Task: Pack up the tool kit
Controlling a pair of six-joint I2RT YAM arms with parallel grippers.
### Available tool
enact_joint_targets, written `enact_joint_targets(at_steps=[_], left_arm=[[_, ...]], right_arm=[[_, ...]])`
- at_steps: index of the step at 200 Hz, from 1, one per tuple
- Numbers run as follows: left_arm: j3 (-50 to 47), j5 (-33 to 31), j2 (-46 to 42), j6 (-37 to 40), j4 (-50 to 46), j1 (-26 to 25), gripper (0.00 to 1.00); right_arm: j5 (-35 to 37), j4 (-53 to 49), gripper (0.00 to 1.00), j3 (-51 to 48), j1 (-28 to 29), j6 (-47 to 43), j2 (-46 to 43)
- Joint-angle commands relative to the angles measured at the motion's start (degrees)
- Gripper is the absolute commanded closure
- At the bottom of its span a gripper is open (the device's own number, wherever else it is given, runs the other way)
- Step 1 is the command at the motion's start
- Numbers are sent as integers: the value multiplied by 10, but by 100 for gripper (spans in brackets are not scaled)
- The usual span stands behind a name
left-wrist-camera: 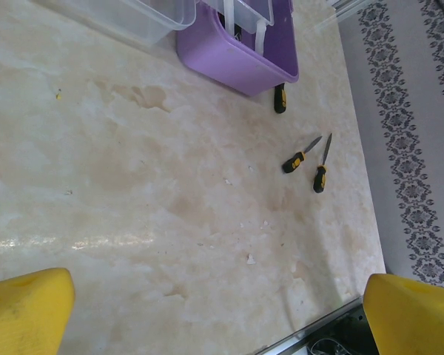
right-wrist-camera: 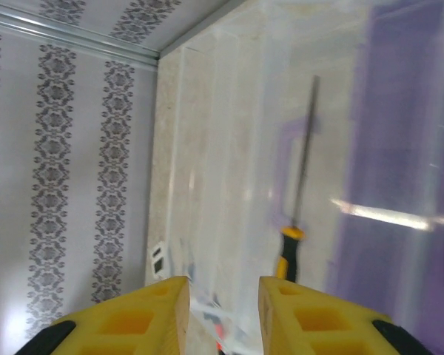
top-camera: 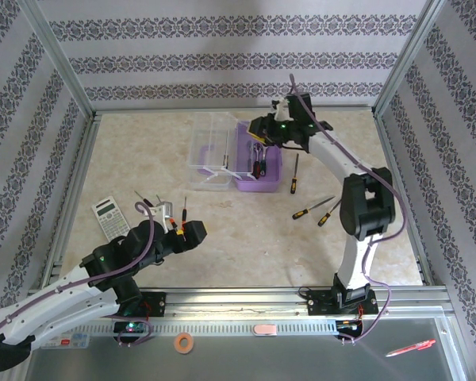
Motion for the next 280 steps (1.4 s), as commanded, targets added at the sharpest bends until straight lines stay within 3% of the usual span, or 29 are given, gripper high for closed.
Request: enact_joint_targets(at_steps=[1, 40, 74, 109, 148, 193, 280], left_arm=[[-24, -10, -6, -14, 31, -4, 0], [-52, -6, 28, -18, 96, -3, 0], [-38, -20, 82, 23, 116, 0, 0], [-52, -58, 119, 39, 166, 3, 0], [-99, -56, 135, 12, 230, 6, 0], [-113, -45, 135, 9, 224, 11, 0], [-117, -38, 114, 26, 185, 21, 0]], right_arm=[[26, -32, 69, -79, -16, -57, -59], [113, -78, 66, -222, -43, -137, -179], [192, -108, 61, -271, -55, -180, -212], [254, -116, 62, -255, -65, -174, -187], [338, -125, 64, -216, -66, -164, -138], [366, -161, 68, -142, -61, -163, -49], [423, -201, 69, -109, -14, -161, 14]])
